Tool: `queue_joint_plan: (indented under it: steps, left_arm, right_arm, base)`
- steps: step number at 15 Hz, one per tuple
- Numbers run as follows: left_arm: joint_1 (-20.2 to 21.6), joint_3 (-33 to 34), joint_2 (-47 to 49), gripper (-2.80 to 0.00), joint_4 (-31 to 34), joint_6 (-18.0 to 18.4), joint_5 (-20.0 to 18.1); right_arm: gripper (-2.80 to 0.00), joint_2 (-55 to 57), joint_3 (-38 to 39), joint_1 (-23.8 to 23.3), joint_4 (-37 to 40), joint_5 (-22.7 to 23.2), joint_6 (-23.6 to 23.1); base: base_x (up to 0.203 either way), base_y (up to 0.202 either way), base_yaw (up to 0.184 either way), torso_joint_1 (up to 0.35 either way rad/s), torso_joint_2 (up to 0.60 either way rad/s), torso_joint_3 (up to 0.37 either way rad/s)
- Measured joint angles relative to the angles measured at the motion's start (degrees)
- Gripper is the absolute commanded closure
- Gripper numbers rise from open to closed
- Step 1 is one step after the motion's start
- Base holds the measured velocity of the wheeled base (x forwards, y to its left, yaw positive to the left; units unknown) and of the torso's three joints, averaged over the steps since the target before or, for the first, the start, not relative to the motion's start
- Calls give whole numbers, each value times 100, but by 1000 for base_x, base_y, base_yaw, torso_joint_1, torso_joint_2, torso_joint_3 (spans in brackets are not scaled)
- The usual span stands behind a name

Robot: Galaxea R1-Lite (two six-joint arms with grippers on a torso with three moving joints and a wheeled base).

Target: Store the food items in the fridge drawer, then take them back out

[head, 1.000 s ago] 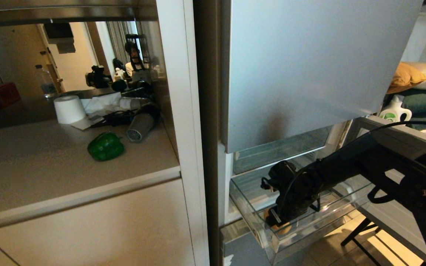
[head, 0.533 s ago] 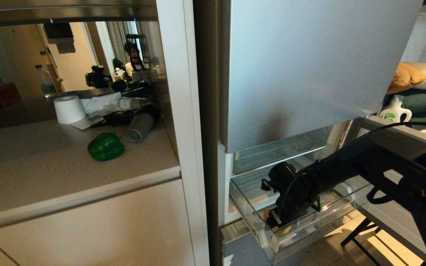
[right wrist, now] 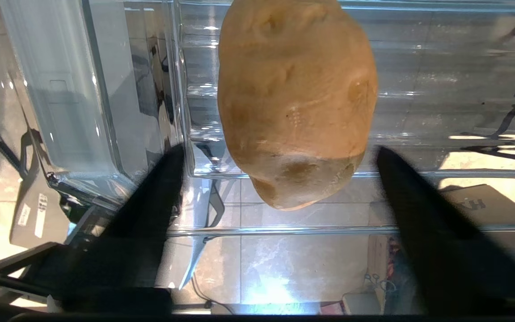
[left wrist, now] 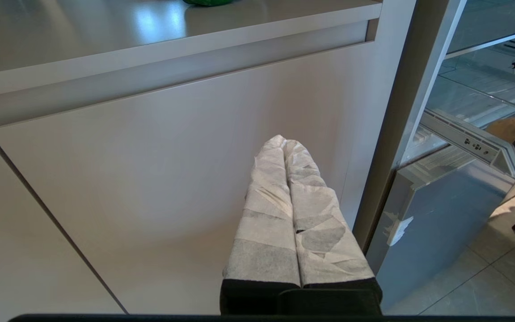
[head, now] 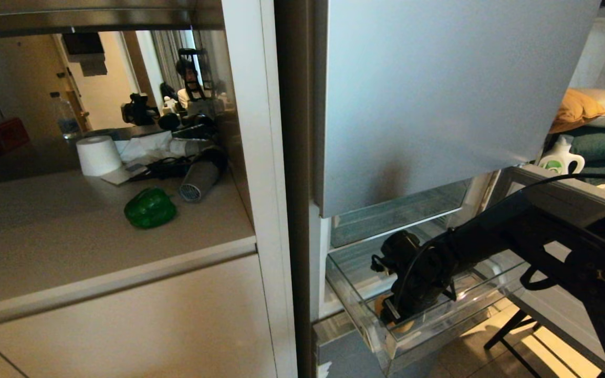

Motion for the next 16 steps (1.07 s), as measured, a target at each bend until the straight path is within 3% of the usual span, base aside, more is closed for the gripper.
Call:
queue_joint_plan:
  steps: [16]
  left_arm:
    - [0,0,0,0,0,0,-2]
  right_arm:
    - [0,-485,37,41,19,-195,-20]
  base:
    - [0,0,0,0,0,0]
